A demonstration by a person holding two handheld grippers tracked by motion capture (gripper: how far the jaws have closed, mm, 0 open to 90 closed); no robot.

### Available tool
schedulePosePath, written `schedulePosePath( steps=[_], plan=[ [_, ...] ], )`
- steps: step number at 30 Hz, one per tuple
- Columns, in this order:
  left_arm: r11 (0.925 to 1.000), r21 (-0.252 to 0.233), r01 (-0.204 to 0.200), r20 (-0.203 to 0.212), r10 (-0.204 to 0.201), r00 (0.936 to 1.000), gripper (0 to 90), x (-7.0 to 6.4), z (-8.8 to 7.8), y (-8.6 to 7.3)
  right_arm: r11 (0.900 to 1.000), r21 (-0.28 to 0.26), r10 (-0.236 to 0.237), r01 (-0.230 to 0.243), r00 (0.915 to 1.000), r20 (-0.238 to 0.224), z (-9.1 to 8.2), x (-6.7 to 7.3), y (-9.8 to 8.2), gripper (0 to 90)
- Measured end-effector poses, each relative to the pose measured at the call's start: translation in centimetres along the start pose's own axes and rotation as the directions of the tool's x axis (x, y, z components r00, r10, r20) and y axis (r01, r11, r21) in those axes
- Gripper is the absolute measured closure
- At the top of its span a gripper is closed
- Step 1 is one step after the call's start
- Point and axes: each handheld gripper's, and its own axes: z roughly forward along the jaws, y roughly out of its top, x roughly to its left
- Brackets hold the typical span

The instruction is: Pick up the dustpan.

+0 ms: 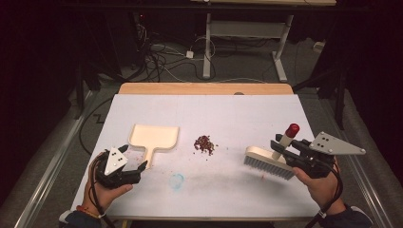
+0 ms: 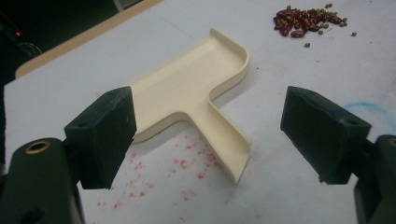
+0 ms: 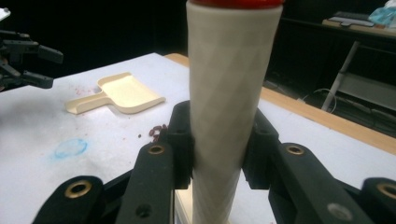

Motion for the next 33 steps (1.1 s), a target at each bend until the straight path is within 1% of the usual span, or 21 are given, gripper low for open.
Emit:
schedulePosePath(
  steps=[1,6,8,9,11,12,14,15,17,18,19,20,22,24,25,27,28,29,30,32,33],
  plan=[
    [1.0,0.001,0.006,0.01,-0.006,0.9999,18.2,0.2,0.1,-0.1,1.0,0.004,0.0,0.0,1.0,0.001,0.1,0.0,-0.1,69.7],
    [0.9997,0.021,-0.01,0.005,0.01,0.9999,19.2,0.4,0.0,-0.4,1.0,0.014,-0.002,0.002,1.0,0.009,0.6,0.0,0.0,69.7],
    [0.9996,0.028,0.002,0.01,-0.002,0.9999,19.2,0.3,-0.2,-0.8,1.0,0.011,-0.002,0.001,1.0,0.006,0.8,0.1,0.1,69.7],
    [0.9987,0.051,0.001,0.006,-0.002,1.0,19.2,0.3,-0.3,-1.1,1.0,0.008,-0.014,0.014,0.9999,0.001,1.0,0.2,0.3,69.7],
    [0.9984,0.056,0.005,0.003,-0.005,1.0,19.2,0.3,-0.3,-1.2,1.0,0.007,-0.021,0.021,0.9998,-0.005,1.3,0.3,0.3,69.7],
    [0.9974,0.071,0.012,-0.002,-0.012,0.9999,19.2,0.3,-0.3,-1.3,1.0,0.009,-0.025,0.025,0.9997,-0.009,1.4,0.4,0.3,69.7],
    [0.9933,0.113,0.024,-0.035,-0.02,0.9992,19.2,0.3,-0.1,-1.3,1.0,0.008,-0.03,0.03,0.9994,-0.015,1.5,0.6,0.4,69.7],
    [0.9912,0.126,0.04,-0.036,-0.036,0.9987,19.2,0.4,0.0,-1.3,0.999,0.01,-0.03,0.031,0.9993,-0.019,1.6,0.7,0.5,69.7],
    [0.9848,0.155,0.078,-0.022,-0.076,0.9969,19.2,0.7,0.4,-1.4,0.999,0.007,-0.033,0.033,0.9992,-0.025,1.8,0.7,0.7,69.7],
    [0.9752,0.195,0.104,-0.031,-0.099,0.9946,19.2,0.8,0.9,-1.3,0.999,0.006,-0.036,0.036,0.9989,-0.029,2.0,0.6,0.7,69.7],
    [0.9752,0.195,0.104,-0.031,-0.099,0.9946,19.2,0.8,0.9,-1.3,0.999,0.006,-0.036,0.036,0.9989,-0.029,2.0,0.6,0.7,69.7],
    [0.9686,0.212,0.13,-0.013,-0.13,0.9915,19.2,0.9,1.4,-1.3,1.0,0.011,-0.027,0.027,0.9991,-0.032,2.3,0.6,0.8,69.7],
    [0.958,0.243,0.153,-0.009,-0.155,0.9878,19.2,0.9,2.3,-1.1,0.999,0.015,-0.033,0.033,0.9988,-0.038,2.6,0.6,0.8,69.7],
    [0.9453,0.28,0.168,0.013,-0.179,0.9838,19.3,1.0,3.3,-0.8,0.999,0.014,-0.038,0.039,0.9987,-0.035,2.8,0.6,0.9,69.7],
    [0.9411,0.29,0.174,0.023,-0.188,0.9819,19.7,1.0,3.7,-0.7,0.999,0.016,-0.04,0.04,0.9987,-0.031,2.8,0.7,0.9,69.6],
    [0.9354,0.307,0.175,0.026,-0.193,0.9809,21.4,0.9,4.6,-0.3,0.999,0.015,-0.039,0.039,0.9988,-0.031,2.8,0.7,0.9,69.7],
    [0.9263,0.329,0.183,0.033,-0.205,0.9782,23.0,0.8,5.6,0.0,0.999,0.015,-0.036,0.036,0.9989,-0.031,2.8,0.7,0.9,69.6],
    [0.9263,0.329,0.183,0.033,-0.205,0.9782,23.5,0.8,5.6,0.0,0.999,0.015,-0.036,0.036,0.9989,-0.031,2.8,0.7,0.9,69.6],
    [0.9208,0.343,0.185,0.037,-0.21,0.977,23.6,0.6,6.5,0.2,0.999,0.016,-0.036,0.036,0.9989,-0.029,2.8,0.7,0.9,69.6],
    [0.9208,0.345,0.182,0.041,-0.208,0.9772,25.4,0.5,6.8,0.4,0.999,0.015,-0.038,0.038,0.999,-0.025,2.7,0.7,0.8,69.7],
    [0.9187,0.352,0.179,0.032,-0.203,0.9786,25.4,0.4,7.2,0.6,0.999,0.015,-0.038,0.038,0.999,-0.025,2.7,0.7,0.8,69.7]
  ],
)
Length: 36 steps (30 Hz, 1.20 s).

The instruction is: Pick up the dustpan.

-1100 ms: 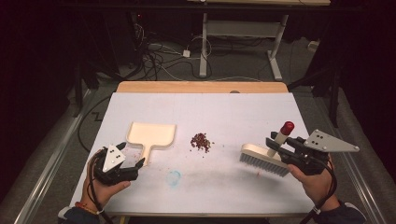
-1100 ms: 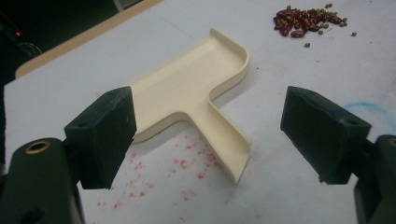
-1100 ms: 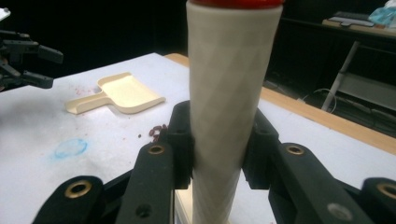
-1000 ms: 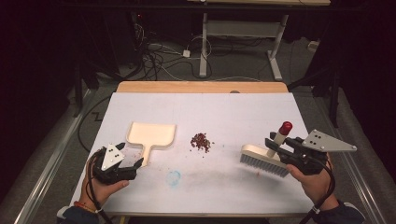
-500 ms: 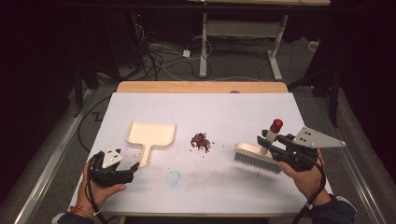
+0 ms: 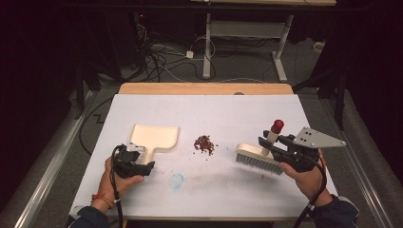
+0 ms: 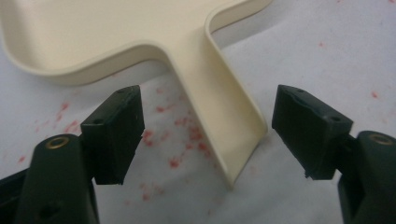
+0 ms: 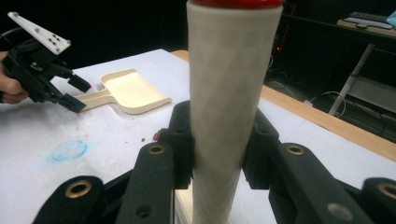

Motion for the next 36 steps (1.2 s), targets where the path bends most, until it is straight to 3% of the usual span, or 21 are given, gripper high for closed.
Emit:
schedulePosePath(
  steps=[2,3,10,13,17,18,26,36],
  plan=[
    [0.9999,0.015,0.002,-0.014,-0.002,0.9999,29.5,0.0,0.6,0.5,1.0,-0.005,0.002,-0.002,1.0,0.001,-0.2,0.1,0.0,69.6],
    [0.9996,0.011,0.025,-0.002,-0.025,0.9997,30.5,0.1,0.9,0.9,1.0,-0.007,0.002,-0.002,1.0,0.006,-0.5,0.1,0.0,69.6],
    [0.9973,0.011,0.073,0.019,-0.073,0.9972,39.6,0.7,1.7,1.9,1.0,-0.014,0.006,-0.006,0.9999,0.015,-0.9,0.1,-0.1,69.7],
    [0.9948,-0.002,0.102,0.012,-0.102,0.9948,52.4,1.0,1.7,1.8,1.0,-0.013,0.004,-0.004,0.9998,0.018,-1.0,0.2,-0.1,69.6],
    [0.9942,-0.006,0.107,-0.005,-0.107,0.9942,59.5,1.2,1.7,1.8,1.0,-0.008,0.005,-0.004,0.9998,0.02,-1.1,0.2,-0.1,69.6],
    [0.9942,-0.009,0.107,-0.01,-0.107,0.9942,63.7,1.3,1.7,1.8,1.0,-0.009,0.005,-0.005,0.9998,0.021,-1.1,0.2,-0.1,69.6],
    [0.9961,-0.027,0.084,0.005,-0.084,0.9964,64.3,1.7,1.4,1.7,1.0,-0.014,-0.009,0.009,0.9999,0.014,-0.9,0.5,0.2,69.6],
    [0.9968,-0.072,0.035,-0.001,-0.035,0.9994,64.3,2.4,-0.7,1.5,1.0,-0.017,-0.006,0.006,0.9998,0.018,-0.4,0.5,0.3,69.7]
  ],
)
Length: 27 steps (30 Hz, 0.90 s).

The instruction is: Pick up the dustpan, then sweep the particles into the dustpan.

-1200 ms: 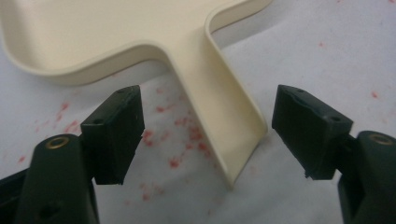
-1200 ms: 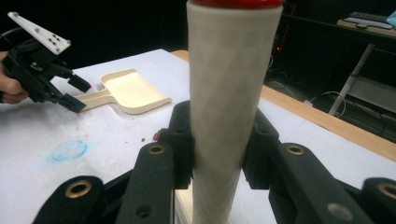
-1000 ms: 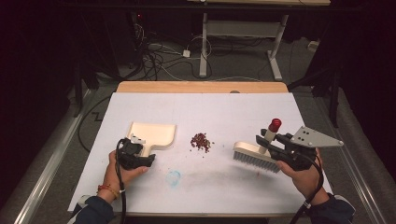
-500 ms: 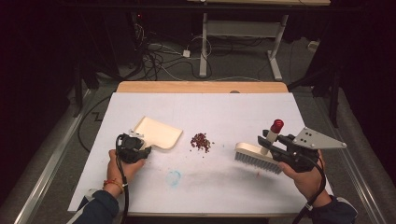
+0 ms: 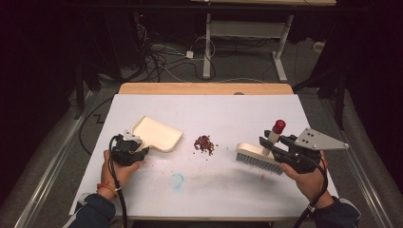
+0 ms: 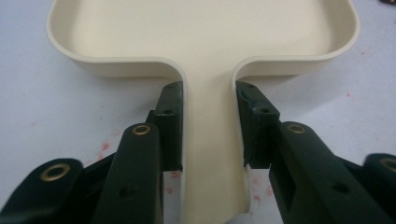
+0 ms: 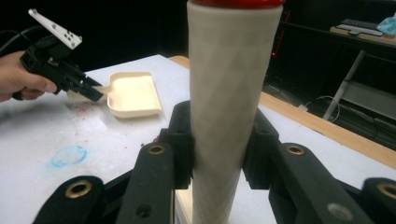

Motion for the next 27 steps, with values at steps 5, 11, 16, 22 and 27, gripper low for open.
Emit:
schedulePosePath(
  steps=[5,11,16,22,27],
  plan=[
    [0.9989,-0.024,-0.04,-0.006,0.04,0.9992,64.3,0.2,-1.3,-0.1,1.0,0.003,0.002,-0.002,1.0,0.006,0.0,-0.1,-0.1,69.7],
    [0.9972,-0.018,-0.073,-0.003,0.073,0.9974,64.3,0.1,-2.7,-0.3,1.0,0.005,0.016,-0.016,0.9998,0.014,0.0,-0.4,-0.3,69.7],
    [0.9895,0.012,-0.144,0.017,0.144,0.9895,64.3,-0.4,-3.2,-0.9,1.0,0.024,0.016,-0.016,0.9998,0.01,0.1,-0.6,-0.4,69.7],
    [0.9849,0.027,-0.171,0.049,0.17,0.9843,64.3,-1.0,-3.7,-1.2,0.999,0.033,0.02,-0.021,0.9994,0.029,-0.1,-0.9,-0.7,69.7],
    [0.9803,0.033,-0.195,0.08,0.191,0.9782,64.3,-2.0,-3.9,-1.8,0.998,0.027,0.062,-0.063,0.9968,0.051,0.5,-1.6,-1.0,69.7]
  ],
)
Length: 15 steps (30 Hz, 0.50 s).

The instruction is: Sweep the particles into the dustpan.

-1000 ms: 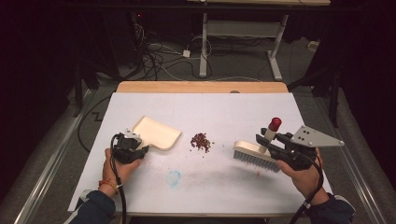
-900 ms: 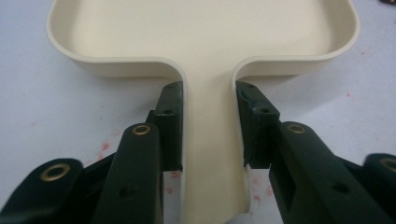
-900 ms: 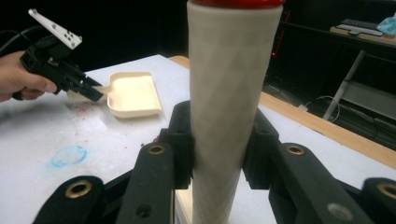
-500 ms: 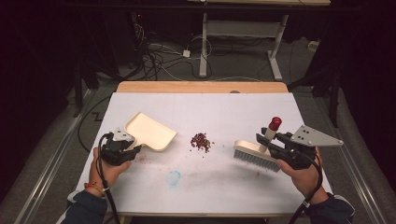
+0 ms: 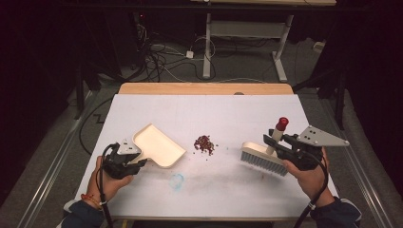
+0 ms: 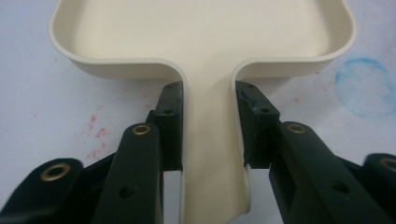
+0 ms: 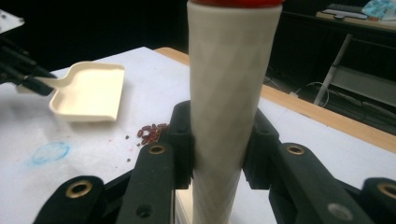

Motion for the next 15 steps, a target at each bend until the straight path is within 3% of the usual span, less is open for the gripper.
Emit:
schedulePosePath(
  steps=[6,15],
  plan=[
    [0.9998,0.018,-0.013,0.03,0.012,0.9995,64.3,-0.9,-0.4,-0.6,1.0,0.007,0.029,-0.029,0.9994,0.02,1.4,-0.4,0.1,69.7],
    [0.9963,0.052,-0.068,0.076,0.064,0.9951,64.3,-2.8,-0.4,-0.3,0.998,0.023,0.051,-0.053,0.9969,0.059,3.9,-1.2,0.3,69.7]
  ],
)
